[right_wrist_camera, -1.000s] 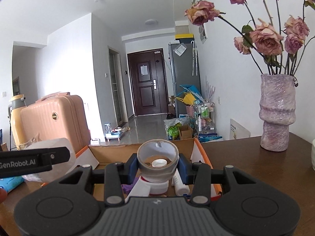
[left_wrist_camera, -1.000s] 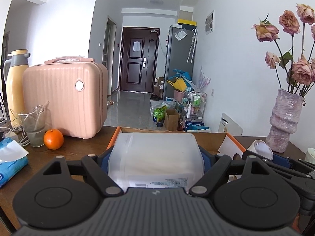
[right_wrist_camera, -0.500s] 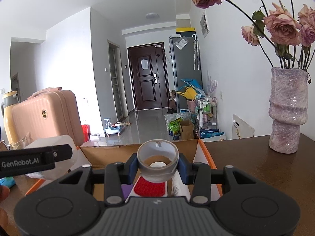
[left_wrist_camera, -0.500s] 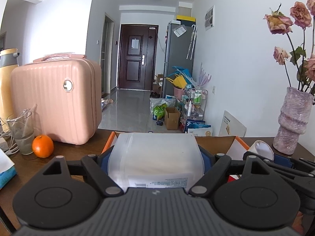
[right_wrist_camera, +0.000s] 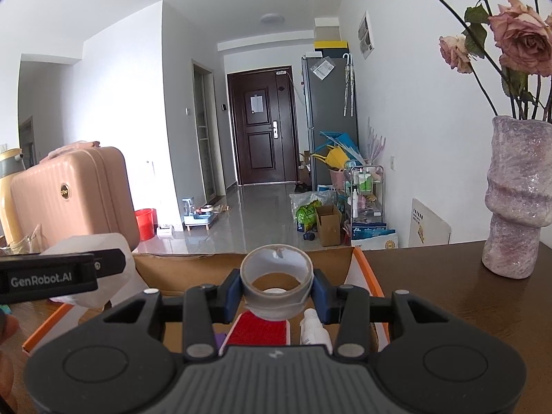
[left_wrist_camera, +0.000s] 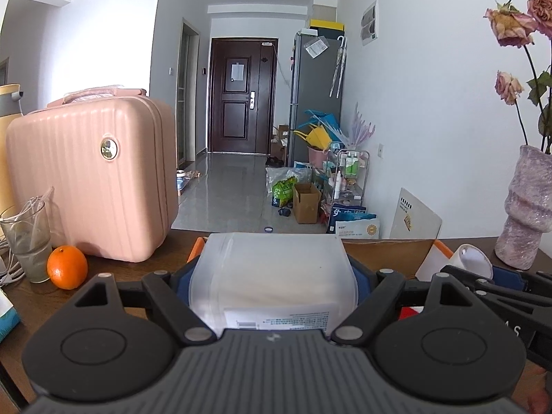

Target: Organize rigid objects

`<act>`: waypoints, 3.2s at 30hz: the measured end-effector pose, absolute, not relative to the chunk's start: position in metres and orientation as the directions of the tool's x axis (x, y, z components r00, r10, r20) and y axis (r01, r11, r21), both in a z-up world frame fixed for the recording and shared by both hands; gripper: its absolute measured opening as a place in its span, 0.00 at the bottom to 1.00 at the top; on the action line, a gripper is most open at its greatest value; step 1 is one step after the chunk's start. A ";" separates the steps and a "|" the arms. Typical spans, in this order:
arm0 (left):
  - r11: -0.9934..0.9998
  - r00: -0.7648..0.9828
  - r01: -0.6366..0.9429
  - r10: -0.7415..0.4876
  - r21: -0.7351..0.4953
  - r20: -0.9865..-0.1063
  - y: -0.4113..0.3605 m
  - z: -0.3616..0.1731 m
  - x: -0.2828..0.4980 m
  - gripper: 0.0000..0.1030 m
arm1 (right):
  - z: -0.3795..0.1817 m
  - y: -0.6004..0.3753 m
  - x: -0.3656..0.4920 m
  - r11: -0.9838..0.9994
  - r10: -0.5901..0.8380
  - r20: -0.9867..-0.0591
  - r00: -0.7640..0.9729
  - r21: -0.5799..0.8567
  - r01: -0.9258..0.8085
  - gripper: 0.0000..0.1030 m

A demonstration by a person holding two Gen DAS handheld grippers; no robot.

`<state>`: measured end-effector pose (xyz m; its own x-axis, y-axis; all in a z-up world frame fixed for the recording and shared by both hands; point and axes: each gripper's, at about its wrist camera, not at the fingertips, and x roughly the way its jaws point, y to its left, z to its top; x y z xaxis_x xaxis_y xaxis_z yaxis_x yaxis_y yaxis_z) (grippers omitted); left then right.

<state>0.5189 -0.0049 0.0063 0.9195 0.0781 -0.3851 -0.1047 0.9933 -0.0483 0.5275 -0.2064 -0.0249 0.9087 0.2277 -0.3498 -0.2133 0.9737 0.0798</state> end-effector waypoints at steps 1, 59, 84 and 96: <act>0.993 0.919 -0.105 0.079 -0.047 -0.387 -0.004 0.006 0.520 0.81 | -0.025 -0.206 0.528 0.974 0.226 -0.353 0.908 0.077 -0.212 0.40; 0.994 0.926 -0.102 0.080 -0.041 -0.370 0.016 0.020 0.446 1.00 | -0.002 -0.221 0.454 0.986 0.158 -0.307 0.939 0.092 -0.136 1.00; 0.997 0.937 -0.079 0.073 -0.004 -0.341 0.013 0.034 0.295 1.00 | 0.012 -0.221 0.300 0.977 0.208 -0.249 0.946 0.093 -0.191 1.00; 0.996 0.939 -0.088 0.086 0.007 -0.334 -0.001 0.022 0.199 1.00 | -0.002 -0.221 0.197 0.974 0.223 -0.271 0.936 0.036 -0.222 1.00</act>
<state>0.1992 -0.0011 0.0216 0.9386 0.0856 -0.3341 -0.0882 0.9961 0.0074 0.1967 -0.2207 -0.0025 0.9365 0.2231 -0.2707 -0.2217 0.9744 0.0363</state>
